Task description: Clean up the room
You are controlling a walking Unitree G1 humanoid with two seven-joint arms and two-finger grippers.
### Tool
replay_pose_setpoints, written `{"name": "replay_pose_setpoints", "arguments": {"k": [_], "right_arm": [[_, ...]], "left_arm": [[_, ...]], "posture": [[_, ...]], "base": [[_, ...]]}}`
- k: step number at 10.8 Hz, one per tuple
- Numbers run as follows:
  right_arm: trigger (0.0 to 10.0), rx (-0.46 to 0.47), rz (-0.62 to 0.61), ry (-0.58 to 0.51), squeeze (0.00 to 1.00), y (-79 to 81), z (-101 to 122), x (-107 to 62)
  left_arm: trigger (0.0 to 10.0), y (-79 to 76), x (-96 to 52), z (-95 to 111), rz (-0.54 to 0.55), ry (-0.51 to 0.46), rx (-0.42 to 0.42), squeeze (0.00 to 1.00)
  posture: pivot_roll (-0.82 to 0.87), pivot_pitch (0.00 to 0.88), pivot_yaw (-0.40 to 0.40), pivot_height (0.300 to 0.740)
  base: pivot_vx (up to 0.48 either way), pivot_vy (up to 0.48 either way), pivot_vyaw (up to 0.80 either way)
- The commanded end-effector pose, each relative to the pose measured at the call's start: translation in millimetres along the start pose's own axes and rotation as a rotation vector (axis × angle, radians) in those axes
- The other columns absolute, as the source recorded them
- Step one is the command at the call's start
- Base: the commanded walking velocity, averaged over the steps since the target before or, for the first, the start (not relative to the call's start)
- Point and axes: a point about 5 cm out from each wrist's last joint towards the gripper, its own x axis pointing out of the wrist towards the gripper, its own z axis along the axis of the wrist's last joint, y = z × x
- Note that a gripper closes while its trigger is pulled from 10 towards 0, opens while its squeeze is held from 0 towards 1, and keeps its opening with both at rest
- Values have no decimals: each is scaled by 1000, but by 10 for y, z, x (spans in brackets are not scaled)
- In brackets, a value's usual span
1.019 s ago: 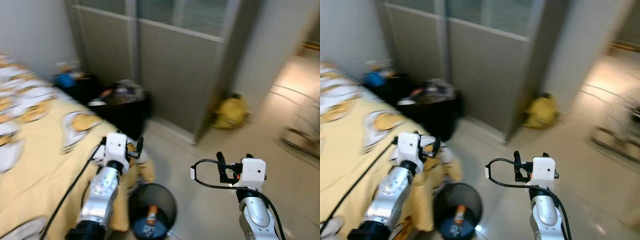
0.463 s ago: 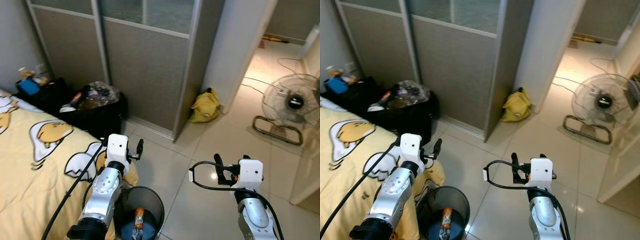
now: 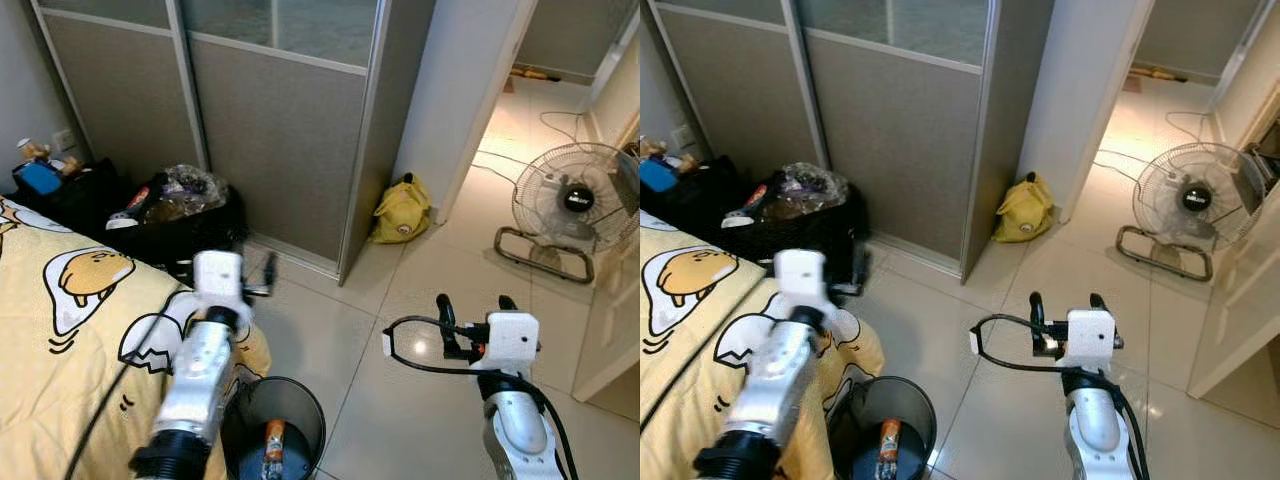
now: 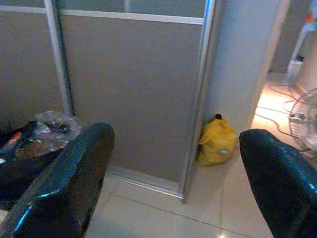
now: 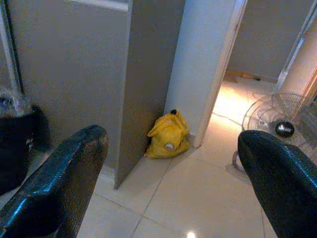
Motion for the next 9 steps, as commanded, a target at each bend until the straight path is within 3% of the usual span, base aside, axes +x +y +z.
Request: {"name": "replay_pose_setpoints", "arguments": {"k": [1,3,4,5,6,9], "right_arm": [[10000,23,1,37,0,15,-50,2],[10000,30,30,69,0,59,-102,-5],[10000,18,48,77,0,72,-112,0],[10000,31,47,86,0,79,-125,10],[10000,46,37,95,0,59,-139,23],[10000,62,48,119,0,58,-192,65]], "left_arm": [[10000,-10,20,-3,-14,14,-9,0],[10000,-17,24,-25,-30,38,33,0],[10000,-28,22,-28,-36,39,48,0],[10000,-31,5,-50,-39,46,43,0],[10000,35,-14,-86,-15,69,-22,0],[10000,207,-20,-58,1,65,28,0]], "posture": [[60,0,-12,740],[63,0,-11,740],[63,0,-11,740],[66,0,-10,740],[70,0,-8,740],[108,0,-9,740]], "base": [[0,0,0],[0,0,0],[0,0,788],[0,0,694],[0,0,681],[0,443,660]]}}
